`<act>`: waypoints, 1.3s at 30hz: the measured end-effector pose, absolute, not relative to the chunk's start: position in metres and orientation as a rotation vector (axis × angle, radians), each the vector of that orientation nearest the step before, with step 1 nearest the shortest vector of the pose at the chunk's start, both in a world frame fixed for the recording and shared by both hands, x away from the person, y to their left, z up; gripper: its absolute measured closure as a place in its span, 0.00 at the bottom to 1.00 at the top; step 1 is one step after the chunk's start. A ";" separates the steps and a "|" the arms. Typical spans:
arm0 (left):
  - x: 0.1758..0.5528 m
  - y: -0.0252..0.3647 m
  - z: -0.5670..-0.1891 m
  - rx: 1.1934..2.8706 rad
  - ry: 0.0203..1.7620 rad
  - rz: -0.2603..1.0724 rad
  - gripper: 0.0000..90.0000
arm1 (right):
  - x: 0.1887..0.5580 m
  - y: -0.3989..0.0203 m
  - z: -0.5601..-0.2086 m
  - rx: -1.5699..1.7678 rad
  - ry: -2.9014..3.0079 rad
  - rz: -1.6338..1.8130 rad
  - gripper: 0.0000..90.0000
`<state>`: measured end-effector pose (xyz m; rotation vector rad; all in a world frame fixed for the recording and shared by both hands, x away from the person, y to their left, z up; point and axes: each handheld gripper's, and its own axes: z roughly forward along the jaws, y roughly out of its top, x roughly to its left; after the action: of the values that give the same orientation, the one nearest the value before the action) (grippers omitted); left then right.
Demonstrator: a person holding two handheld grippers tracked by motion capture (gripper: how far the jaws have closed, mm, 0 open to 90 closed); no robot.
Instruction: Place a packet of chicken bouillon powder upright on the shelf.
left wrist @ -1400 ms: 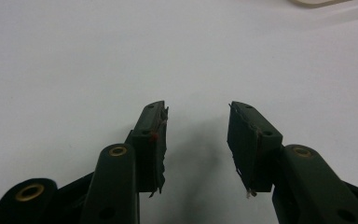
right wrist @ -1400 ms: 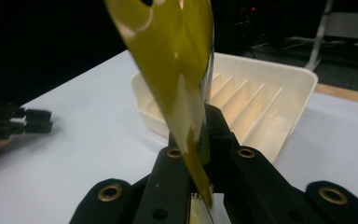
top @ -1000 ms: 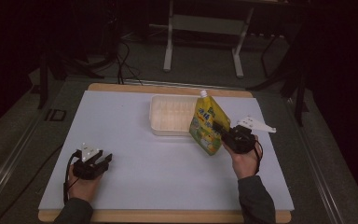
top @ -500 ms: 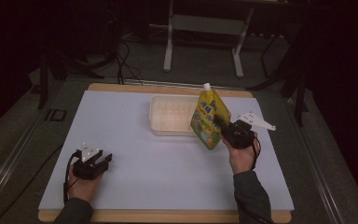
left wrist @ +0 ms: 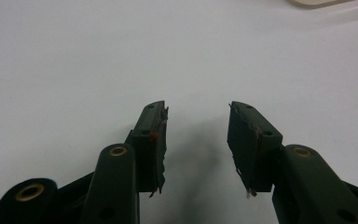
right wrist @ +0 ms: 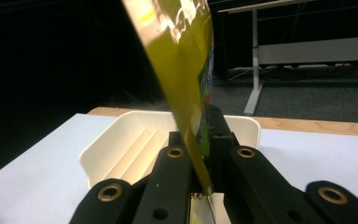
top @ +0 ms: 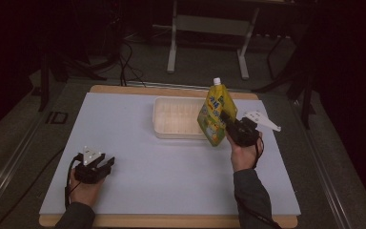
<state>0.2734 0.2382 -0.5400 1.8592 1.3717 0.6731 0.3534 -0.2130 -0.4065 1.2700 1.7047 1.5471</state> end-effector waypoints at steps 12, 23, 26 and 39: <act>0.274 0.238 -0.540 1.860 1.374 0.673 0.63 | 0.358 -0.211 -0.408 1.285 1.626 1.541 1.00; 0.273 0.238 -0.540 1.857 1.372 0.673 0.63 | 0.366 -0.203 -0.413 1.320 1.513 1.501 1.00; 0.273 0.238 -0.540 1.856 1.371 0.674 0.63 | 0.369 -0.199 -0.413 1.321 1.511 1.478 1.00; 0.273 0.239 -0.540 1.845 1.371 0.668 0.63 | 0.390 -0.181 -0.412 1.367 1.435 1.385 1.00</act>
<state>0.2727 0.2393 -0.5396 1.8453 1.3705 0.6684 0.3900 -0.1813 -0.4121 1.3671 1.4354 1.3854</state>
